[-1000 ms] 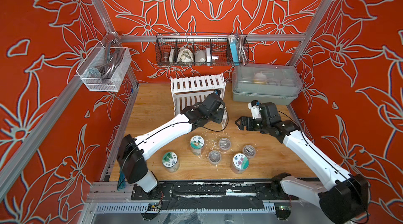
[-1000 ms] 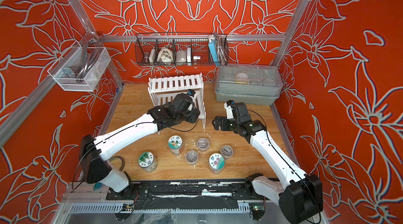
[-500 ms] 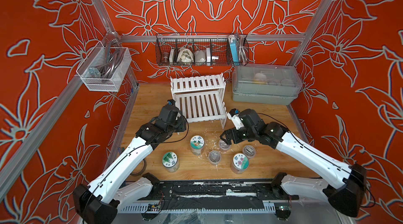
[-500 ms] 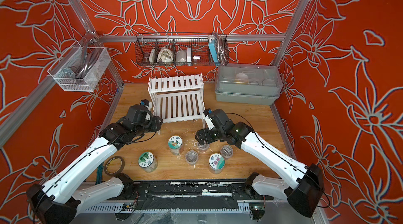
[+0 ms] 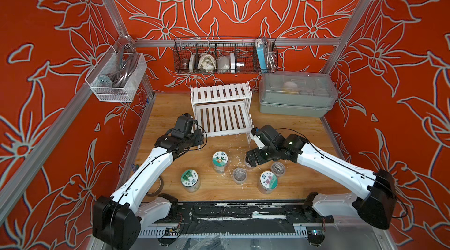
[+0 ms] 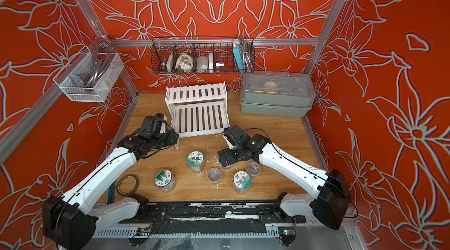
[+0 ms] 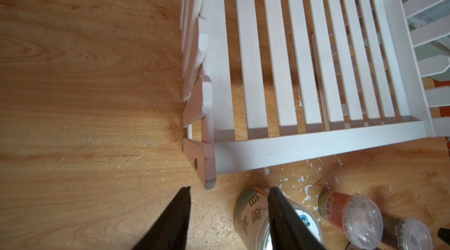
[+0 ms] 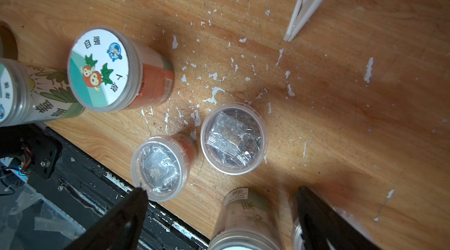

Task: Place the seed container on the shelf
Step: Pick up the seed jar at the center of the board.

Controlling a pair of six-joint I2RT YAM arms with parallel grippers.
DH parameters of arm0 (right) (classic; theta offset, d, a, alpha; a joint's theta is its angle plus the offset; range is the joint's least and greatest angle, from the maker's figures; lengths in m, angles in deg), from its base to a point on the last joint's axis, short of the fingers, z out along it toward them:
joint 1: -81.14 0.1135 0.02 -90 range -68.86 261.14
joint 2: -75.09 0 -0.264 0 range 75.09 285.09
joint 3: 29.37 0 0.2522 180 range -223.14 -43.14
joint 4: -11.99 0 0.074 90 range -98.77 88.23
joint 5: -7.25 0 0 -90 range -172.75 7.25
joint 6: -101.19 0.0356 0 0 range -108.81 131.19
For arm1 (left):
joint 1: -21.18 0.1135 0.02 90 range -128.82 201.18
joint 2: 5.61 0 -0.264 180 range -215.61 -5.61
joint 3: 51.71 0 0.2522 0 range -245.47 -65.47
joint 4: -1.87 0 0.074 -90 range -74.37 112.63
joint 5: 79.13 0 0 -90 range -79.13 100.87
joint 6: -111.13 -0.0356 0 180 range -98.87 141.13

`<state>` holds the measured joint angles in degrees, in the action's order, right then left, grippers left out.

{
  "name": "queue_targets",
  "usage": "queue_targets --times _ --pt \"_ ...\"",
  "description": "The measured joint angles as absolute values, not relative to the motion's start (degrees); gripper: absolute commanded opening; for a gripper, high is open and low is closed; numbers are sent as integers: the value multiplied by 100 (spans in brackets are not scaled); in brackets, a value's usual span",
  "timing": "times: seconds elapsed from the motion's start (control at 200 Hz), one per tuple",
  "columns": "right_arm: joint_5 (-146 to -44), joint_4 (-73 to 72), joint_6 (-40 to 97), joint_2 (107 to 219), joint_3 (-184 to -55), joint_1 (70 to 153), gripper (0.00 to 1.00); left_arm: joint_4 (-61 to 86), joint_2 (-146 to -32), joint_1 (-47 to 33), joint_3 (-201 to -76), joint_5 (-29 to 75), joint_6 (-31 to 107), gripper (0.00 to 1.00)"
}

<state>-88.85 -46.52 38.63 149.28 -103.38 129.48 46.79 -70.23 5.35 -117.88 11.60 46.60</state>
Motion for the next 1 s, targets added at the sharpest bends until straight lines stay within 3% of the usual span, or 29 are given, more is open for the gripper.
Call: queue_targets --times 0.27,0.395,0.831,1.001 --pt "-8857 -4691 3874 15225 -10336 12948 98 4358 -7552 762 -12052 1228 4505 43" --pt "-8855 -4702 3902 15278 -10332 12948 98 4279 -7838 797 -12225 1225 4422 28" --pt "-8861 -4678 4003 15391 -10231 12948 98 3816 -8815 891 -12745 1267 4186 28" --pt "-8872 -4674 4029 15455 -10231 12948 98 3691 -9014 919 -12900 1442 4015 39"
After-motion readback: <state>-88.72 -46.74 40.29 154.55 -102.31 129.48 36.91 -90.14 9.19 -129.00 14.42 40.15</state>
